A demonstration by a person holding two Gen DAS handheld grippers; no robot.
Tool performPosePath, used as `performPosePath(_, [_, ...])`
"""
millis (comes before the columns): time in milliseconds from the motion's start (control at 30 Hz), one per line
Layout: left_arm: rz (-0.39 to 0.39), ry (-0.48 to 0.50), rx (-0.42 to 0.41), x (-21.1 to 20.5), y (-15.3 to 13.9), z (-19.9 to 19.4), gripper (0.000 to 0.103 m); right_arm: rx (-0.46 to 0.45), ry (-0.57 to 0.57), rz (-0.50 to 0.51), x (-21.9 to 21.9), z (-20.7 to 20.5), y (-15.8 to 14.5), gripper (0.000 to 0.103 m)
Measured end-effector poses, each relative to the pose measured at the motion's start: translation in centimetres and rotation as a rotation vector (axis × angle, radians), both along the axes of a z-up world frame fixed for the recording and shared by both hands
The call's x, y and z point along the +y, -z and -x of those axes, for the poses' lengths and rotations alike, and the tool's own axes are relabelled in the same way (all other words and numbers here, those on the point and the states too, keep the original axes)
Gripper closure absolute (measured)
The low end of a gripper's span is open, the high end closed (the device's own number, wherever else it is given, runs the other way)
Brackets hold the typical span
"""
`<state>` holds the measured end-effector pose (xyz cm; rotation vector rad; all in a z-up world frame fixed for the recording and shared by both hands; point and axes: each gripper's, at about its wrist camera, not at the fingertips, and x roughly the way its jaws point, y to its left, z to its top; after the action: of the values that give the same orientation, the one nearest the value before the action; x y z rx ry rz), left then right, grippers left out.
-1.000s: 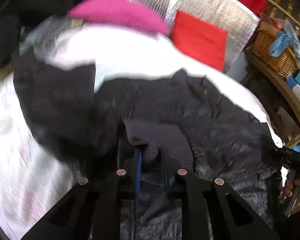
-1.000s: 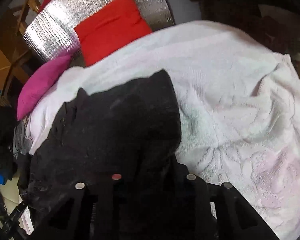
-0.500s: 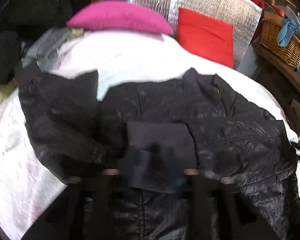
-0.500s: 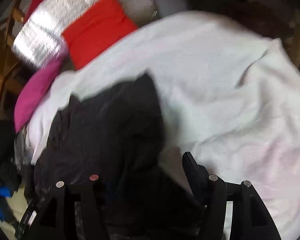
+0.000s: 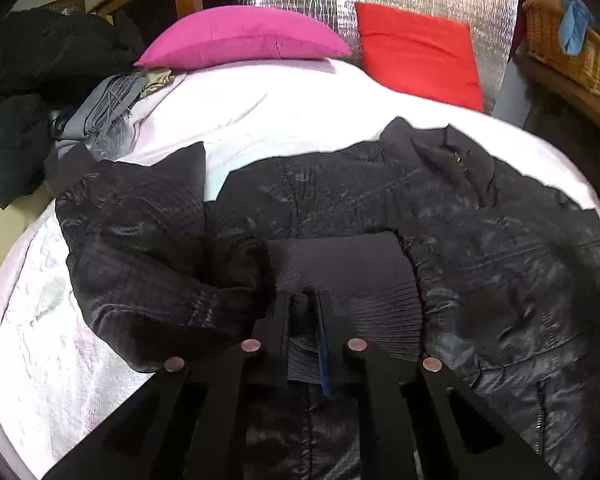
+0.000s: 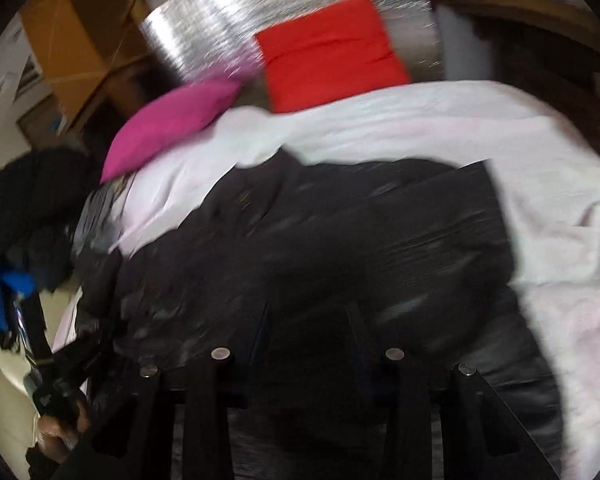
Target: Fold large clothes
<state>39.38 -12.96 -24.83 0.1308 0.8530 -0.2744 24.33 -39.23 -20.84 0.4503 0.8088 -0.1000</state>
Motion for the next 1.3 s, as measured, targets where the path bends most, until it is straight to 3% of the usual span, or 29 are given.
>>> performPosePath(133, [0.047, 0.03, -0.014, 1.0, -1.6, 0.3, 0.086, 0.194, -0.048, -0.013, 1.5, -2.4, 4.3, 0.063])
performPosePath(167, [0.075, 0.028, -0.024, 1.7, -2.4, 0.4, 0.071, 0.178, -0.04, 0.005, 1.7, -2.4, 4.5, 0.063])
performPosePath(200, [0.112, 0.014, -0.043, 2.9, -3.4, 0.4, 0.044, 0.173, -0.037, 0.005, 1.8, -2.3, 4.0, 0.063])
performPosePath(267, [0.179, -0.049, -0.115, 5.9, -5.2, 0.4, 0.02, 0.135, -0.044, -0.057, 1.5, -1.6, 2.8, 0.062])
performPosePath(300, [0.205, -0.092, -0.153, 7.6, -6.1, 0.3, 0.019, 0.105, -0.047, -0.082, 1.3, -1.2, 2.3, 0.06])
performPosePath(367, [0.218, -0.187, -0.19, 11.1, -7.1, -0.7, 0.015, 0.071, -0.043, -0.083, 1.3, -0.8, 1.5, 0.045])
performPosePath(433, [0.217, -0.301, -0.176, 14.5, -6.6, -2.6, 0.009, 0.047, -0.039, -0.059, 1.3, -0.4, 1.2, 0.045])
performPosePath(467, [0.233, -0.364, -0.131, 16.5, -5.6, -3.9, 0.009, 0.048, -0.039, -0.054, 1.4, -0.5, 1.2, 0.045])
performPosePath(533, [0.352, -0.448, 0.015, 20.2, -2.9, -6.6, 0.011, 0.059, -0.029, -0.064, 1.2, -0.6, 1.5, 0.045])
performPosePath(600, [0.481, -0.49, 0.107, 22.3, -0.6, -8.3, 0.015, 0.063, -0.027, -0.082, 1.4, -0.8, 1.6, 0.045])
performPosePath(633, [0.524, -0.504, 0.13, 23.0, 0.1, -8.8, 0.02, 0.063, -0.029, -0.085, 1.3, -1.0, 1.7, 0.045])
performPosePath(667, [0.565, -0.504, 0.145, 23.4, 0.7, -9.3, 0.031, 0.062, -0.031, -0.082, 1.5, -1.1, 1.7, 0.045])
performPosePath(767, [0.631, -0.487, 0.202, 23.4, 2.1, -10.8, 0.037, 0.061, -0.042, -0.075, 2.0, -1.5, 1.9, 0.045])
performPosePath(833, [0.654, -0.501, 0.236, 23.6, 3.5, -11.7, 0.047, 0.066, -0.046, -0.072, 2.0, -1.3, 1.9, 0.045])
performPosePath(900, [0.69, -0.517, 0.272, 23.9, 4.7, -12.3, 0.077, 0.07, -0.049, -0.066, 2.0, -1.2, 2.1, 0.045])
performPosePath(1000, [0.735, -0.532, 0.265, 24.2, 4.9, -12.7, 0.091, 0.072, -0.043, -0.043, 2.1, -1.3, 2.2, 0.045])
performPosePath(1067, [0.707, -0.51, 0.208, 23.5, 3.3, -12.3, 0.095, 0.07, -0.037, -0.046, 1.9, -1.3, 2.2, 0.045])
performPosePath(1300, [0.611, -0.258, 0.042, 15.6, -4.1, -8.5, 0.096, 0.041, -0.012, -0.048, 1.5, -0.8, 1.4, 0.045])
